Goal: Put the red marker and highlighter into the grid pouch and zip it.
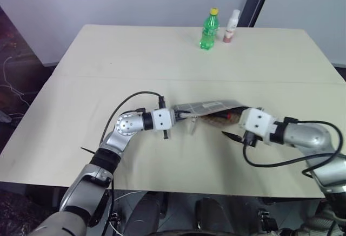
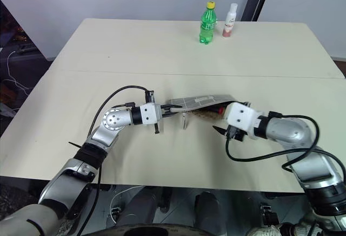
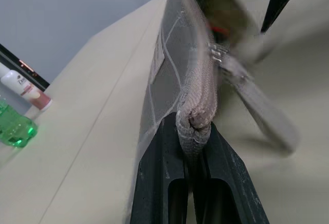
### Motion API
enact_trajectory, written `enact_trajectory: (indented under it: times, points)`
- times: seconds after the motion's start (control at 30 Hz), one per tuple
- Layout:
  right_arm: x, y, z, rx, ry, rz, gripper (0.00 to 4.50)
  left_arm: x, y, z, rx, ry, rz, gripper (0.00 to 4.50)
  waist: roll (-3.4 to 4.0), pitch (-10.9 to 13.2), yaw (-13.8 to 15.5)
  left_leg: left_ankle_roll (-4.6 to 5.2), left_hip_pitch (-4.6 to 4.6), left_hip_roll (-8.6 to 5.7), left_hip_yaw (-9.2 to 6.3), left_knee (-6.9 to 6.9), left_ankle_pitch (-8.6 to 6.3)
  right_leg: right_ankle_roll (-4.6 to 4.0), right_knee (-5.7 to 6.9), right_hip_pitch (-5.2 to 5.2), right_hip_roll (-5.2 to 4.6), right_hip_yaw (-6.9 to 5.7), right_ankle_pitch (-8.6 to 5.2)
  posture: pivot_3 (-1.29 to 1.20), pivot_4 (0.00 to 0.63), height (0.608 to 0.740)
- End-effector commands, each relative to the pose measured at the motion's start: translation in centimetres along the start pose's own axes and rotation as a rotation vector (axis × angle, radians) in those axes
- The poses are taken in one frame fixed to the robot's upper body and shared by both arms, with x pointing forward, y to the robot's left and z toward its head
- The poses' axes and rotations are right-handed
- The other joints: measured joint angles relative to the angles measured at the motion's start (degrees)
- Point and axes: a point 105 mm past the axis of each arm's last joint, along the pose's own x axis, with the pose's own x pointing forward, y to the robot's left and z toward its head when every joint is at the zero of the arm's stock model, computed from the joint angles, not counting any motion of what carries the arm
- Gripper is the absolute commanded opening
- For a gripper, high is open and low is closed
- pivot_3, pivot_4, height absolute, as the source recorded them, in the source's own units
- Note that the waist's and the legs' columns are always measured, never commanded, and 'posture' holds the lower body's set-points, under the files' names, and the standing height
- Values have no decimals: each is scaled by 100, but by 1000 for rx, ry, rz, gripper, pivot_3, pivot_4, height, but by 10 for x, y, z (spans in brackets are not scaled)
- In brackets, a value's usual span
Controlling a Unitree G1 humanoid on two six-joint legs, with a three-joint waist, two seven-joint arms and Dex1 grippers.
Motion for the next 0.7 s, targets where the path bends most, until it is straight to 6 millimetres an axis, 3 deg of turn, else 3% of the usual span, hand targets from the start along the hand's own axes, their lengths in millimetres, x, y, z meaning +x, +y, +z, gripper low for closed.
enact_trajectory:
  times: [0.03,0.1,0.17,0.27,0.4,0.6,0.7]
  points:
    - [-18,-6,24,88,-126,-41,4313,1,2,9,22,-36,19,0,0,0,-1,0,1,2,0,0,0,0,2,0,0,0,0,0,150,740]
    - [-27,-3,33,189,-184,-32,4313,0,2,9,22,-36,21,0,0,0,-2,1,1,3,0,0,0,0,3,0,0,0,0,0,150,740]
    - [-38,13,37,337,-231,35,4313,1,1,8,21,-35,24,0,0,0,15,1,-1,3,0,0,0,0,3,-1,0,1,-1,0,150,740]
    - [-41,37,25,564,-225,90,4313,6,-5,9,30,-43,-1,0,-2,0,18,7,-2,1,-7,0,-5,-1,2,3,-1,-2,-1,0,150,740]
    - [-17,56,2,717,-191,9,4313,13,-5,12,66,-49,-11,0,-1,-1,-7,7,1,1,-3,3,-5,-20,-1,7,-3,1,-11,0,150,740]
    - [22,65,3,896,-220,-37,4313,21,-4,17,177,-49,-46,0,0,-1,-10,7,2,1,-1,2,-5,-24,-2,-2,-1,6,-11,0,150,740]
    - [39,59,15,938,-290,-61,4313,25,-3,21,254,-52,-71,0,0,-1,4,7,0,-4,-1,-5,-5,-16,-7,-6,-1,7,-6,0,150,740]
